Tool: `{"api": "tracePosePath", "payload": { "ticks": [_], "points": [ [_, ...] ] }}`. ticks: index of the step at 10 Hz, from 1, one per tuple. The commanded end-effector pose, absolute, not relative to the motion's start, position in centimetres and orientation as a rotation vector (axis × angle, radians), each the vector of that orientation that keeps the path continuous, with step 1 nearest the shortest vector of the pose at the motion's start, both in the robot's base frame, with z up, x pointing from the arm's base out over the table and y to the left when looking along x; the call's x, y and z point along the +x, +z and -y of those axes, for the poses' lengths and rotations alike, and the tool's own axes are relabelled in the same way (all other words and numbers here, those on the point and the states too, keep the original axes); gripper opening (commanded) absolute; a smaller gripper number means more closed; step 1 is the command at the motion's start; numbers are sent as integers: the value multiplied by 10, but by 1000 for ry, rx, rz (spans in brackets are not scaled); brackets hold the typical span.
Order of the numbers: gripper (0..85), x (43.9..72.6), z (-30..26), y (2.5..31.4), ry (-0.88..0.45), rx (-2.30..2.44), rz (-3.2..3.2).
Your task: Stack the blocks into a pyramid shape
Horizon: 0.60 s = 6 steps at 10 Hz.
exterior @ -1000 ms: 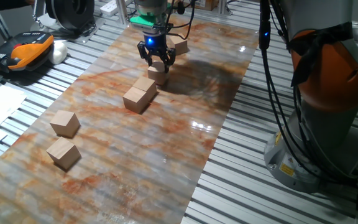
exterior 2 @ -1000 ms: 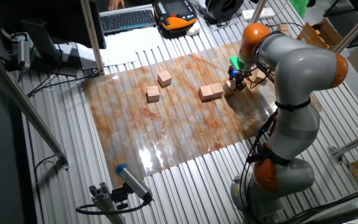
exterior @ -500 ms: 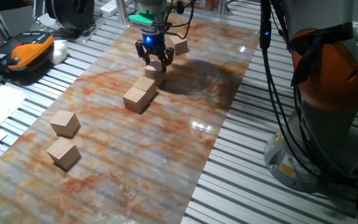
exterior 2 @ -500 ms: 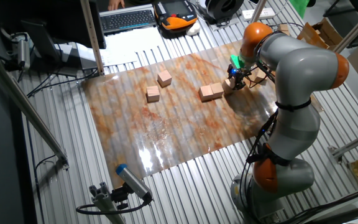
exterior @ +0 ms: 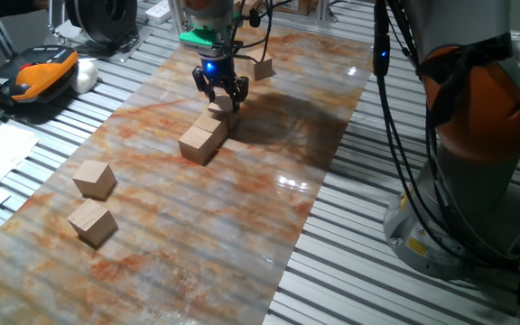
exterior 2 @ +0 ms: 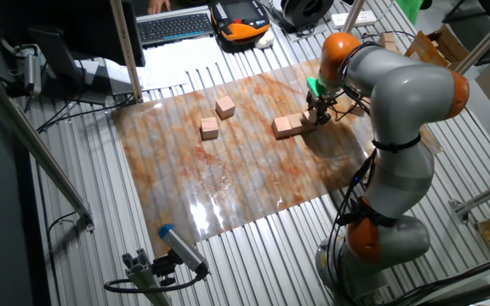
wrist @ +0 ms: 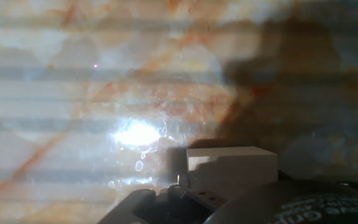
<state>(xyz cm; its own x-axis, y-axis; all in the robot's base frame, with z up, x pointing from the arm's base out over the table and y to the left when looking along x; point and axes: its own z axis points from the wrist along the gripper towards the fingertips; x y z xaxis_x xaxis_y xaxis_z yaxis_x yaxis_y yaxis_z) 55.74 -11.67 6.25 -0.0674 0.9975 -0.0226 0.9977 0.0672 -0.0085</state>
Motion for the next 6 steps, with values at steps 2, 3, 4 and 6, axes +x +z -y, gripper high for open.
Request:
{"api": "tracePosePath", "payload": {
  "ticks": [2, 3, 4, 6],
  "points": [
    [0, 555, 120, 66, -30, 2096, -2320],
    [0, 554, 120, 66, -28, 2080, -2332],
    [0, 554, 121, 65, -27, 2071, -2339],
    [0, 555, 121, 65, 22, 2151, -2278]
  ]
}}
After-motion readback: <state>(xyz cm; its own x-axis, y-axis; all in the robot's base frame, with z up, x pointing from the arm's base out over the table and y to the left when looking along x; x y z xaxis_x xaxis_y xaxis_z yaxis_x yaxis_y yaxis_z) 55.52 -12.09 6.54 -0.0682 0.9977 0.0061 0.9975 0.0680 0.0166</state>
